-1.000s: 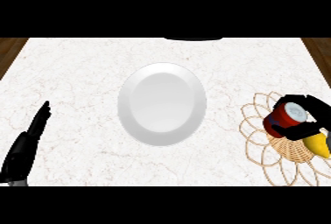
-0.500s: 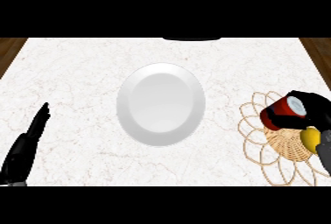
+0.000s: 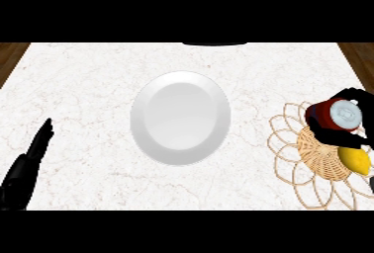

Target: Pick the can from the placemat and place it in the plate

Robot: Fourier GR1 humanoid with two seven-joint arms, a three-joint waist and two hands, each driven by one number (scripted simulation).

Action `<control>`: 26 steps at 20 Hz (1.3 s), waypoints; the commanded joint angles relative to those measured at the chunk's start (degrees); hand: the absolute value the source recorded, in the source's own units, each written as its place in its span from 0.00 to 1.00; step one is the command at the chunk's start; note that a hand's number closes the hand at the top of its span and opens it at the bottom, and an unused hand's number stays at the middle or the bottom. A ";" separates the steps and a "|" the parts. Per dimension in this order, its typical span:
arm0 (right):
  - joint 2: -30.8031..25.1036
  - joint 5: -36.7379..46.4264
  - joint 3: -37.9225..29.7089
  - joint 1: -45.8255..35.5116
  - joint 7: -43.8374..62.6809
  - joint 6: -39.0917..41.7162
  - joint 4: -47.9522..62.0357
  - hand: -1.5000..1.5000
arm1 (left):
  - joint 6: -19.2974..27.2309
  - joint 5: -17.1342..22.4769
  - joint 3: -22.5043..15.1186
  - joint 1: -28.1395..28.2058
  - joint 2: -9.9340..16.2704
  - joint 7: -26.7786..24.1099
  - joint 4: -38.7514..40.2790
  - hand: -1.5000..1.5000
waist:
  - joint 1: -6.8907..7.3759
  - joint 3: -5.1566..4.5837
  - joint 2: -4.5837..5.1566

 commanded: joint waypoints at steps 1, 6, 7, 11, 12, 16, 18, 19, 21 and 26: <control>1.16 -0.65 1.44 1.71 -1.06 -0.96 -13.04 1.00 | 2.18 -2.18 -1.97 -3.32 -2.25 1.68 1.22 0.50 | -0.89 0.00 0.00; 3.89 -6.78 4.38 -1.24 5.14 8.23 -24.89 1.00 | -0.71 0.25 0.50 -0.89 0.03 0.40 0.47 0.50 | 0.32 0.00 0.08; 3.08 -7.25 3.96 -1.04 4.75 9.43 -26.71 1.00 | 0.53 -1.33 -0.46 -1.59 -0.92 -0.05 1.36 0.50 | 0.30 0.02 0.18; 8.55 -2.45 11.50 -10.31 14.24 12.64 -27.27 1.00 | -0.15 -1.25 -1.02 -1.45 -1.44 1.30 -0.45 0.50 | 1.13 0.01 0.29; 9.32 -4.12 11.47 -13.95 15.40 14.73 -25.34 1.00 | -0.31 -1.27 -0.77 -0.80 -1.31 -0.33 0.36 0.50 | 1.33 0.00 0.34; 18.73 3.65 19.25 -19.36 21.36 11.07 -21.46 1.00 | -1.41 -0.08 1.09 -2.89 -0.14 -0.34 2.62 0.50 | 1.39 -0.01 0.37; 21.60 1.30 17.63 -25.52 21.64 12.46 -13.88 1.00 | -1.40 -0.42 -0.48 -2.67 -1.49 1.27 0.14 0.50 | 1.73 0.02 0.41; 21.90 0.42 15.17 -28.18 19.83 12.16 -10.94 1.00 | -0.53 -1.76 -0.35 -1.46 -1.30 -0.15 0.42 0.50 | 1.62 0.03 0.43; 24.96 2.55 17.48 -27.29 18.73 9.55 -4.49 1.00 | -2.04 -0.57 1.34 -4.53 0.35 0.12 3.99 0.50 | 1.40 0.03 0.52; 29.96 2.16 17.78 -35.93 23.12 10.30 8.56 1.00 | -1.62 -0.74 0.29 -2.99 -1.25 -0.43 1.39 0.50 | 1.94 0.03 0.56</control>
